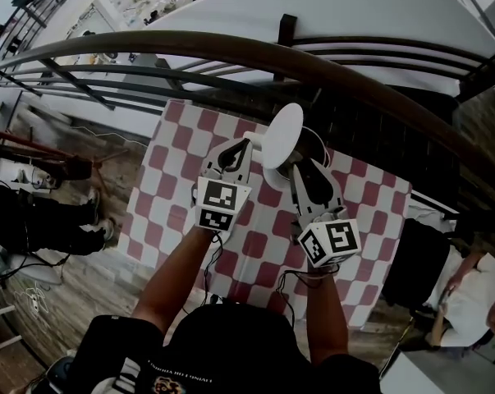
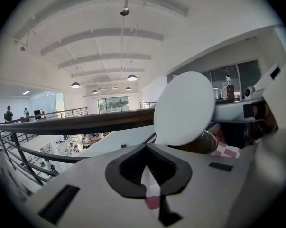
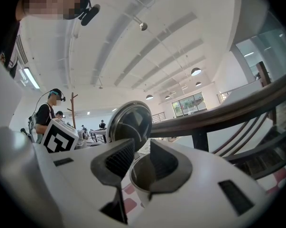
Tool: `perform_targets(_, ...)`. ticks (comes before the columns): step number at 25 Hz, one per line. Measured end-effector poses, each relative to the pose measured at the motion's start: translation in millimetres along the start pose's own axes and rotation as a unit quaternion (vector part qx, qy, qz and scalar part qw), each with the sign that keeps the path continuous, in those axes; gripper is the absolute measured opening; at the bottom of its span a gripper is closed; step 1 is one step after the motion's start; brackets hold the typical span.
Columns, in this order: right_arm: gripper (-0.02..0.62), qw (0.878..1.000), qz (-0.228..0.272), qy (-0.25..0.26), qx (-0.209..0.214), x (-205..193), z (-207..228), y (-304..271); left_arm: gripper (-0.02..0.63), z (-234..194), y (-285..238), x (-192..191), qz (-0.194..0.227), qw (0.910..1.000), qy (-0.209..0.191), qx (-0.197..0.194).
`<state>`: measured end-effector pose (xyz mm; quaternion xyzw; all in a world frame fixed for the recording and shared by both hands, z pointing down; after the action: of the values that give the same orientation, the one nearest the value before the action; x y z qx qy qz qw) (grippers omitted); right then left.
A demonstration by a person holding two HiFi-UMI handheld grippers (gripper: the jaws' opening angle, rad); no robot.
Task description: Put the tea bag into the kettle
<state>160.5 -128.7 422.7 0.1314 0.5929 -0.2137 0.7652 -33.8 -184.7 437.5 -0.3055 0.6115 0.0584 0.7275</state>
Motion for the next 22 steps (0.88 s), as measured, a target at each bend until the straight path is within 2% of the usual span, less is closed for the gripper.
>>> perform_targets(9, 0.109, 1.000, -0.009, 0.000, 0.008, -8.1, -15.4, 5.8, -0.002, -4.0, 32.5, -17.1, -0.014, 0.9999, 0.002, 0.010)
perform_targets(22, 0.109, 0.998, -0.034, 0.004, 0.045, -29.2, -62.6, 7.8, -0.002, -20.2, 91.4, -53.1, -0.037, 0.9982, 0.018, 0.044)
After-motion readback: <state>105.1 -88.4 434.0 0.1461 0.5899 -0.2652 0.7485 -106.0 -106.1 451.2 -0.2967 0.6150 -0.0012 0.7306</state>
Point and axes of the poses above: the fingertips, and each gripper's own axes: y backward along the fingers, z to its right, x out of its top, the point moved 9 cm from there along y, backward along the fingers, and after that the axes turned 1 degree about z, right-handed, at the moved point
